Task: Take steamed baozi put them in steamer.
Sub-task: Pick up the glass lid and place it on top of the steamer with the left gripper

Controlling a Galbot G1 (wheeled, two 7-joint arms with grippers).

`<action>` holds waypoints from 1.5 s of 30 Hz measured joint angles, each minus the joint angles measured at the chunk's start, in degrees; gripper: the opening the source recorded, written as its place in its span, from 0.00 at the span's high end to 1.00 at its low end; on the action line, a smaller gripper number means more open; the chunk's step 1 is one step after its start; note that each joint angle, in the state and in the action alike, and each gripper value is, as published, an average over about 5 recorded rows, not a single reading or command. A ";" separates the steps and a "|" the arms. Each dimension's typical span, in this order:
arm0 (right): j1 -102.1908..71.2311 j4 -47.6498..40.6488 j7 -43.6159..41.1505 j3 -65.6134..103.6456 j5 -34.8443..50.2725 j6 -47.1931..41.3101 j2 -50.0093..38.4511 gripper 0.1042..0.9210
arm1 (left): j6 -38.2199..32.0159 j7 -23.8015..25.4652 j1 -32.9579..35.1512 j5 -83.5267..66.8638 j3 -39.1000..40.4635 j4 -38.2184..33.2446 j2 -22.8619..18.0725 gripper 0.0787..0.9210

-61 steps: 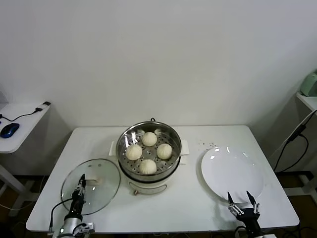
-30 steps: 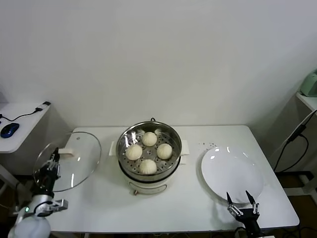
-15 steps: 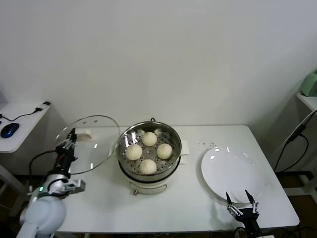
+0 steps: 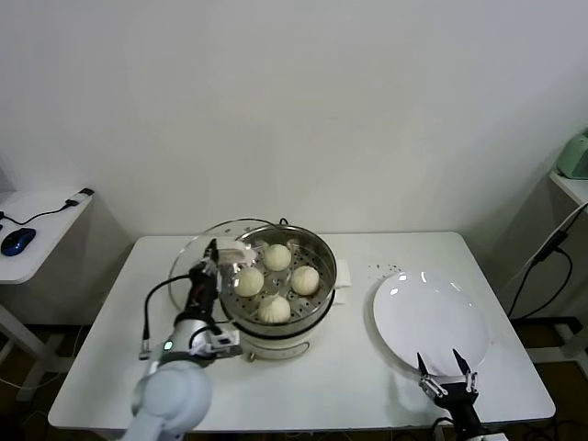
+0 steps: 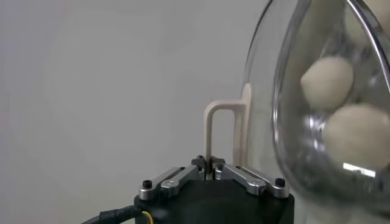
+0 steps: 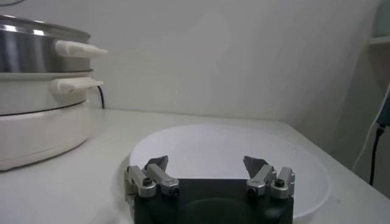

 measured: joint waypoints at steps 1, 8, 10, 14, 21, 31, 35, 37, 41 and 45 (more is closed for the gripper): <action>0.01 -0.04 0.04 -0.04 -0.01 0.06 0.02 0.12 | 0.47 0.18 -0.53 0.90 1.21 0.33 -0.86 0.93; -0.05 -0.40 0.33 -0.24 0.32 0.57 -0.36 0.12 | 3.24 0.74 -3.64 6.46 7.96 3.54 -6.97 0.93; -0.05 -0.46 0.43 -0.26 0.52 0.76 -0.51 0.12 | 3.80 0.74 -4.37 7.73 9.29 4.62 -8.62 0.93; -0.07 -0.52 0.71 -0.25 0.85 1.18 -0.83 0.12 | 4.67 0.42 -5.64 10.03 11.00 7.05 -11.51 0.93; -0.51 -0.49 1.27 -0.03 1.04 1.70 -1.04 0.12 | 5.67 -0.17 -6.70 13.57 11.97 11.33 -14.20 0.93; -0.86 -0.50 1.60 -0.06 1.00 2.67 -0.98 0.12 | 6.22 -0.55 -6.37 16.89 11.26 13.92 -14.95 0.93; -0.92 -0.61 1.63 -0.17 0.87 3.08 -0.82 0.12 | 6.16 -0.88 -6.19 18.13 10.92 14.41 -15.29 0.93; -1.01 -0.72 1.63 -0.29 0.76 3.35 -0.80 0.12 | 6.07 -0.98 -6.10 18.73 10.75 14.74 -15.42 0.93; -1.12 -0.98 1.60 -0.55 0.49 3.94 -0.79 0.12 | 5.75 -1.15 -5.78 19.91 10.39 15.48 -15.63 0.93; -1.05 -1.16 1.57 -0.70 0.16 4.42 -0.71 0.12 | 5.54 -1.40 -5.68 20.79 10.08 16.03 -15.86 0.93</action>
